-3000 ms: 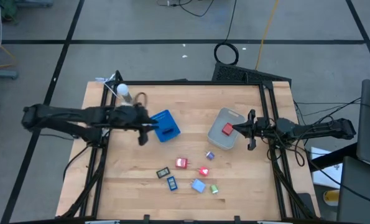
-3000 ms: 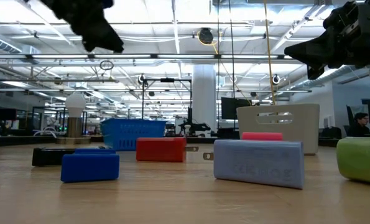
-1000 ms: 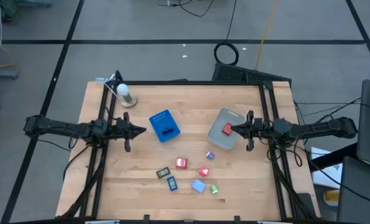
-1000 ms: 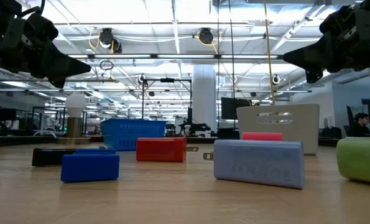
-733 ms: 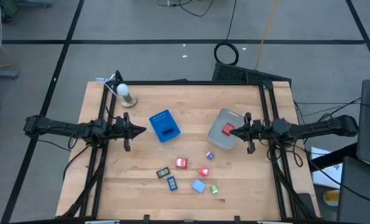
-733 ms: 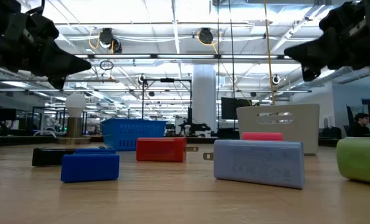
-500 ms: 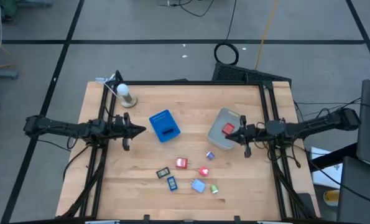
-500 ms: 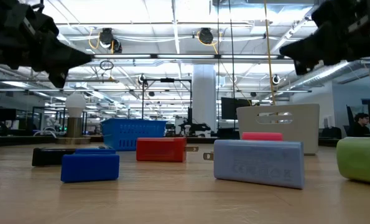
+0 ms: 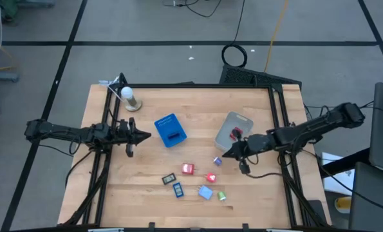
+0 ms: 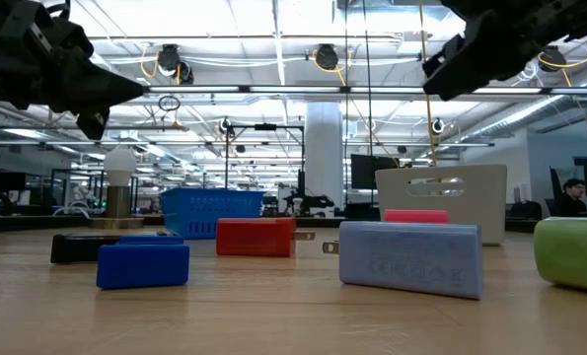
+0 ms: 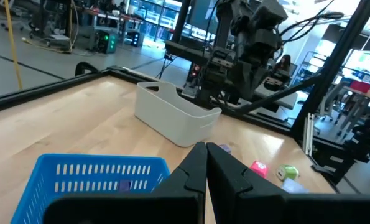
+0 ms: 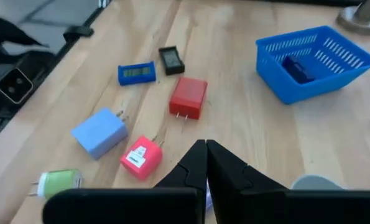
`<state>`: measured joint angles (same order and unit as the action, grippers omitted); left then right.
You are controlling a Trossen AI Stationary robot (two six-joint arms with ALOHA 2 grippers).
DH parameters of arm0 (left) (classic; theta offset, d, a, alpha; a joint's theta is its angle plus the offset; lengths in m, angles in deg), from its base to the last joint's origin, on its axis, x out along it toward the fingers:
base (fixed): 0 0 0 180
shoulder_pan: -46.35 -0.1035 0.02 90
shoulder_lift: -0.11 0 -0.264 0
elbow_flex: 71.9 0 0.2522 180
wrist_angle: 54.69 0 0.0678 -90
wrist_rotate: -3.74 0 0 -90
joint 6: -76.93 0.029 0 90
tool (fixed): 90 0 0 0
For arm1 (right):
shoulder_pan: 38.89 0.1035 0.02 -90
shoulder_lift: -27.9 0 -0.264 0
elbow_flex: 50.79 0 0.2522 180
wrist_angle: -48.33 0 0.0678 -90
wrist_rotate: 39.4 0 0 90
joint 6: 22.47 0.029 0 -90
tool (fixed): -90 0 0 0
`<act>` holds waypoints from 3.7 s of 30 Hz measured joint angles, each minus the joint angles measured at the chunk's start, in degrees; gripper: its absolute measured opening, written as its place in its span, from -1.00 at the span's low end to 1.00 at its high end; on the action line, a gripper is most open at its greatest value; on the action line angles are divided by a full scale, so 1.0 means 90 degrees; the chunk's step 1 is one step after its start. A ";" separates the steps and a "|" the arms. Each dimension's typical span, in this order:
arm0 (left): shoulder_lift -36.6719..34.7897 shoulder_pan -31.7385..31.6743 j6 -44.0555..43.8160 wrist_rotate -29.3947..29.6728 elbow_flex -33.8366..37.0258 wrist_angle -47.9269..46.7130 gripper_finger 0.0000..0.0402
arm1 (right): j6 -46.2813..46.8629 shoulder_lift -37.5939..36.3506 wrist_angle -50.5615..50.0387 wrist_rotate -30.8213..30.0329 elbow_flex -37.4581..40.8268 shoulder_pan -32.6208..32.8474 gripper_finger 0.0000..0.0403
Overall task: Pick & Place Office items
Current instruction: Put the violet charger adapter into the gray bin
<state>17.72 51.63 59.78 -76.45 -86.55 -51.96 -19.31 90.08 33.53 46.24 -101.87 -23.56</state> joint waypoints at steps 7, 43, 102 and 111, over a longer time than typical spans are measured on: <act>0.0002 0.0000 0.0029 -0.0263 0.0000 -0.0142 -0.96 | -0.0430 0.0705 -0.0285 -0.0259 -0.0572 0.0343 -0.81; 0.0000 0.0001 0.0109 -0.0188 -0.0002 -0.0390 -0.96 | -0.2926 0.4022 -0.2985 0.0167 -0.2744 -0.0135 0.12; 0.0002 0.0002 0.0102 -0.0232 -0.0002 -0.0583 -0.96 | -0.0879 0.3844 -0.3657 -0.0316 -0.2569 -0.0197 0.16; 0.0000 0.0000 0.0142 -0.0227 -0.0002 -0.0580 -0.96 | -0.1073 0.3842 -0.3281 0.0091 -0.2380 -0.0194 0.03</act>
<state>17.71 51.63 61.06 -78.49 -86.57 -57.18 -28.97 124.65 4.00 47.06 -123.29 -25.31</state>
